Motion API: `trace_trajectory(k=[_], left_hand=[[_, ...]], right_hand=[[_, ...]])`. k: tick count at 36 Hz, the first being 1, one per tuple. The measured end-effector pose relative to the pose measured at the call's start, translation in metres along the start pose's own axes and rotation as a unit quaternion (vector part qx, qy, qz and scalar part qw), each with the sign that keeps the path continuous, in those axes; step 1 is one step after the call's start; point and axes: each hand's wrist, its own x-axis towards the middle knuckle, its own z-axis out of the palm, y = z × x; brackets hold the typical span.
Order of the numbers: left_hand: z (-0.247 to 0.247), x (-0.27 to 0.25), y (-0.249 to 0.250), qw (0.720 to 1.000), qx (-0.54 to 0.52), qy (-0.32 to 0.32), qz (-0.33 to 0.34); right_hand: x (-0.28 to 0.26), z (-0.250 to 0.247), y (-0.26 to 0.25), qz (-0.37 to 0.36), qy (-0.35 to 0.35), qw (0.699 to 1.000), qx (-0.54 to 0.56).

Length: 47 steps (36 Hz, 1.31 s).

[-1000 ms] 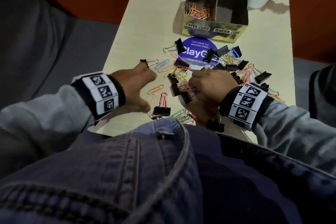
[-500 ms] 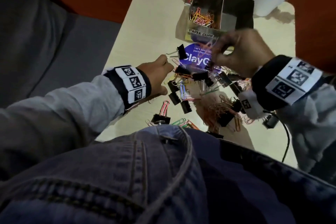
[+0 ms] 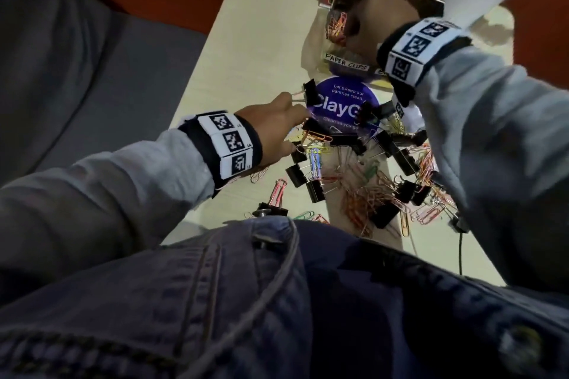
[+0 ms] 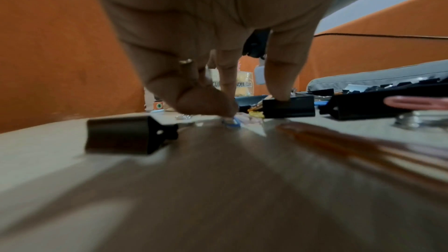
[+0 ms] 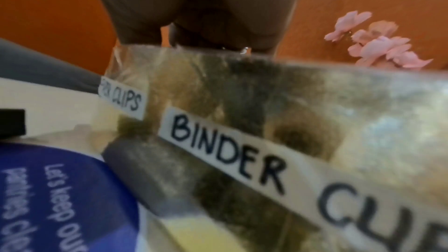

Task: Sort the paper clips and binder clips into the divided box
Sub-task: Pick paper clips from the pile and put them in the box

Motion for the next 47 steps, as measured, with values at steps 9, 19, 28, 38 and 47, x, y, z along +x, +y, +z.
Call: trace_trajectory(k=[9, 19, 28, 38, 47], left_hand=[[-0.002, 0.017, 0.011, 0.999, 0.028, -0.021, 0.040], [0.000, 0.024, 0.017, 0.995, 0.073, -0.018, 0.064], [-0.012, 0.027, 0.009, 0.995, 0.072, -0.018, 0.072], [-0.015, 0.028, 0.015, 0.997, 0.034, -0.029, 0.063], [-0.011, 0.029, 0.011, 0.996, 0.044, -0.020, 0.081]], right_hand=[[-0.094, 0.019, 0.007, -0.135, 0.051, 0.989, 0.041], [-0.149, 0.059, 0.011, -0.183, -0.114, 0.976, -0.037], [-0.164, 0.060, 0.011, -0.154, -0.155, 0.975, -0.049], [-0.144, 0.045, -0.022, -0.161, -0.169, 0.969, -0.080], [-0.155, 0.049, -0.006, -0.148, -0.192, 0.966, -0.088]])
